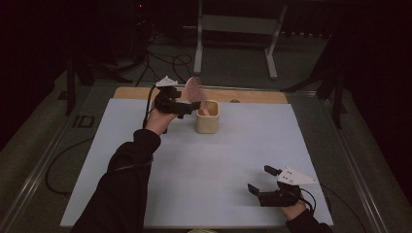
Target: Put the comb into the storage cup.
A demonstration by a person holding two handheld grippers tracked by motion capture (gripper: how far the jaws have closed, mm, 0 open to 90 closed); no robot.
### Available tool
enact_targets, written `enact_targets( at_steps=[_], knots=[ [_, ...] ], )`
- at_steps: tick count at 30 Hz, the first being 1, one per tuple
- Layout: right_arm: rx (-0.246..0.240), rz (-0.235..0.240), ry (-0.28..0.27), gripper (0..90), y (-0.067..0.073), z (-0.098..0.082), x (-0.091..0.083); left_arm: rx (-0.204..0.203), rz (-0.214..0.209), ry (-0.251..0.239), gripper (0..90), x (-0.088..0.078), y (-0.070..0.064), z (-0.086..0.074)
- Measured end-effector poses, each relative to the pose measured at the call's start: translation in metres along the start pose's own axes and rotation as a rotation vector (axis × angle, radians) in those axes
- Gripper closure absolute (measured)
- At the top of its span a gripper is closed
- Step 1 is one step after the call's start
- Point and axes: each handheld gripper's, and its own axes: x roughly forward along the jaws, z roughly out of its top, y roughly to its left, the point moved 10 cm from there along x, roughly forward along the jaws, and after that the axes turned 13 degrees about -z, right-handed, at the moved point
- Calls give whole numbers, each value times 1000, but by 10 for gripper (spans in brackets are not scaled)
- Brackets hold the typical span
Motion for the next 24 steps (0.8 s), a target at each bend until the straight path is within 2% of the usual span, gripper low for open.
enact_targets(
  at_steps=[7, 24],
  knots=[
    [2, 3, 0, 75, 0, 0, 0, 39, 0, 30, 0, -7, -4, -11],
    [-1, 3, -6, 75, 1, 2, 0, 43, -22, 43, 0, -36, -13, -34]
  ],
)
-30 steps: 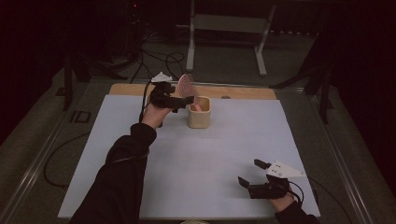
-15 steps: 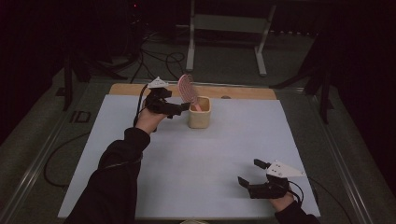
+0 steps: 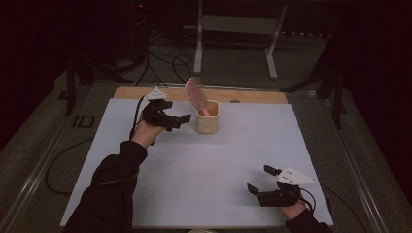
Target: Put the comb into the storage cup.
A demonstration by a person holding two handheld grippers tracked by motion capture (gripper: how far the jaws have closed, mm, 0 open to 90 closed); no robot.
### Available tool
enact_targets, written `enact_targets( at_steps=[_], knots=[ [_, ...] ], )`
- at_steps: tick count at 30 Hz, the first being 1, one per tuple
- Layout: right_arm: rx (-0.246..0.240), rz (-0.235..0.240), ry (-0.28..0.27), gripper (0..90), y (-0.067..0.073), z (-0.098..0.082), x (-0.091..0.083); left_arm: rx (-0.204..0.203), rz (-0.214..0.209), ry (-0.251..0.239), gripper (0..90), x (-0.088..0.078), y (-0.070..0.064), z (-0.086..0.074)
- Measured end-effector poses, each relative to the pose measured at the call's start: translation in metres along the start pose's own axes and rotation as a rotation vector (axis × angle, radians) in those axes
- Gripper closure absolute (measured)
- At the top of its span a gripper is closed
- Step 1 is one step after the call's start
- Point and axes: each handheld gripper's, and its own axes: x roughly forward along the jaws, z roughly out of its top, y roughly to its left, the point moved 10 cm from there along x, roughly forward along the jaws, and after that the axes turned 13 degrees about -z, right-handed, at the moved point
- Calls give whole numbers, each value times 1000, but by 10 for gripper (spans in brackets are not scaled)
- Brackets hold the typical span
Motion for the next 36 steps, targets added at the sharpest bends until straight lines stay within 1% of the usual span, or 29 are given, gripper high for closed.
enact_targets(
  at_steps=[4, 6, 13, 17, 18, 23, 26, 29, 34, 35, 36],
  knots=[
    [-1, -3, 0, 75, 0, 0, 0, 11, 4, 4, 0, -7, -2, -5],
    [4, 4, -1, 75, 1, 1, 0, 15, 6, 8, 0, -11, -3, -9],
    [-4, 1, 3, 75, 1, 0, 2, 8, 7, 14, 0, -20, -7, -22],
    [-4, 3, 4, 75, 2, 0, 2, 13, 6, 13, 0, -24, -9, -26],
    [-1, 1, 3, 75, 2, 1, 2, 6, -4, 13, 0, -25, -11, -30],
    [-2, 0, 2, 75, 2, 1, 2, 22, -12, 27, 0, -29, -17, -42],
    [-2, -1, 2, 75, 1, 1, 2, 22, -17, 37, 0, -31, -20, -49],
    [-3, -1, 3, 75, 1, 1, 2, 32, -16, 45, 0, -34, -22, -55],
    [-1, 3, 0, 75, 2, 1, 3, 23, -23, 52, 1, -39, -26, -68],
    [-1, 3, 0, 75, 2, 1, 3, 23, -23, 52, 0, -39, -26, -68],
    [-2, 2, 2, 75, 2, 0, 3, 23, -25, 57, 0, -40, -28, -72]
  ],
)
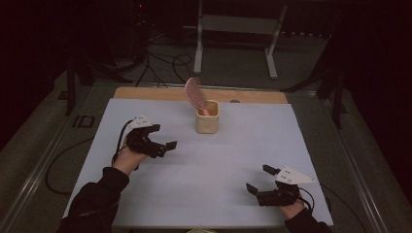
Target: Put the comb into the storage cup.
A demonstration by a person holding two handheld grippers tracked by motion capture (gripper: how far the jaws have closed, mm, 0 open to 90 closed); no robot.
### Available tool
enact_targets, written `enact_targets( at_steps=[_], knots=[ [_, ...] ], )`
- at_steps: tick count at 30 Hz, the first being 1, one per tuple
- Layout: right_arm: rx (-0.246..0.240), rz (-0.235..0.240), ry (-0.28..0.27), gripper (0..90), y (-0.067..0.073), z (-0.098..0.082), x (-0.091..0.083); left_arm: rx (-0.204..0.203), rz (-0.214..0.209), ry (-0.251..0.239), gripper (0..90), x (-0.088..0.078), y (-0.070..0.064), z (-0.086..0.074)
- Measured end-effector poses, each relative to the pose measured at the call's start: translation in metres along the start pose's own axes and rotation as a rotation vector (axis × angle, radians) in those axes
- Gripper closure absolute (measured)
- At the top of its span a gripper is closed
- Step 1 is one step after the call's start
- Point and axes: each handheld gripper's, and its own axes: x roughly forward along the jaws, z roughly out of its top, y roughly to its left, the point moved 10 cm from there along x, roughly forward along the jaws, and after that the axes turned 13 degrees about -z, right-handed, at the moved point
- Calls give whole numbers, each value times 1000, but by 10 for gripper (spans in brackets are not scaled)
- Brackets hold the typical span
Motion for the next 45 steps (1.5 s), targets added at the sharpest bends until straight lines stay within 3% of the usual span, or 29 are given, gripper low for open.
enact_targets(
  at_steps=[16, 23, 35, 45],
  knots=[
    [-3, -1, -3, 75, 0, 1, 1, -11, -7, 25, 0, -13, -14, -43],
    [-4, -3, -3, 75, 0, 1, 1, 15, -10, 48, 0, -18, -26, -59],
    [-9, -4, -1, 75, 0, 1, 2, 30, 34, 64, 0, -29, -31, -88],
    [-9, -3, 1, 75, 1, 1, 2, 3, 50, 56, 0, -50, -35, -111]
  ],
)
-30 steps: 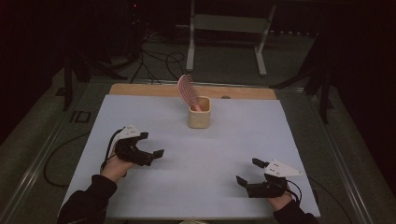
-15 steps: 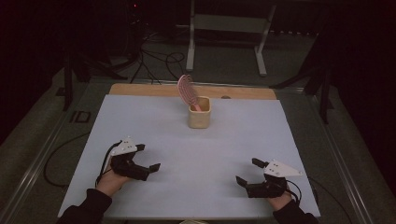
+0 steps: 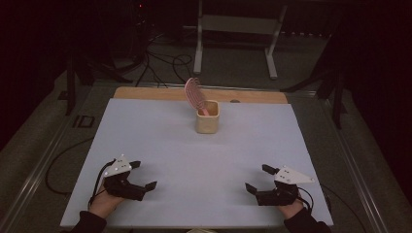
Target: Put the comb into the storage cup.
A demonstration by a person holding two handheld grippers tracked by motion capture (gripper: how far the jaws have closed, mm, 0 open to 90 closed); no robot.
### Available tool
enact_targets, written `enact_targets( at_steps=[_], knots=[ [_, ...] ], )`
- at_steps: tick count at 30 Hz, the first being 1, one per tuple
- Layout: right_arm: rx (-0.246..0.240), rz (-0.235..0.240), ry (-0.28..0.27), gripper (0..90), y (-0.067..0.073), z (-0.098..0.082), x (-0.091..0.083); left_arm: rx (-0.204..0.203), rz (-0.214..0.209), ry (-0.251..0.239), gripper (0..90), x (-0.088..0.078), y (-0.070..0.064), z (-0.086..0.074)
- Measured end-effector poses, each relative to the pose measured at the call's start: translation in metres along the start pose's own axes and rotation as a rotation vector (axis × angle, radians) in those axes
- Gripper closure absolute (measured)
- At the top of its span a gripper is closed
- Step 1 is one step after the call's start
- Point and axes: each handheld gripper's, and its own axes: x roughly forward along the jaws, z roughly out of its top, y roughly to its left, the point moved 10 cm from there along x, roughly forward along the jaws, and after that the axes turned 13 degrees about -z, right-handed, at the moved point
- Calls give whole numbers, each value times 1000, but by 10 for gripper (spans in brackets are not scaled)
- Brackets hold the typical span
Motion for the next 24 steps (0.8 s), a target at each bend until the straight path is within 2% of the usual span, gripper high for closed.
enact_targets(
  at_steps=[5, 15, 17, 24],
  knots=[
    [0, 3, -1, 75, 1, 0, 1, 1, 28, 4, 0, -9, -3, -8],
    [-3, -3, 2, 75, 0, 0, 1, -21, 39, 9, 0, -21, -5, -24],
    [0, -5, 3, 75, -1, -1, 1, -19, 53, 13, 0, -23, -4, -27],
    [-1, -3, 5, 75, 0, -1, 2, -26, 73, -18, 0, -33, -2, -29]
  ],
)
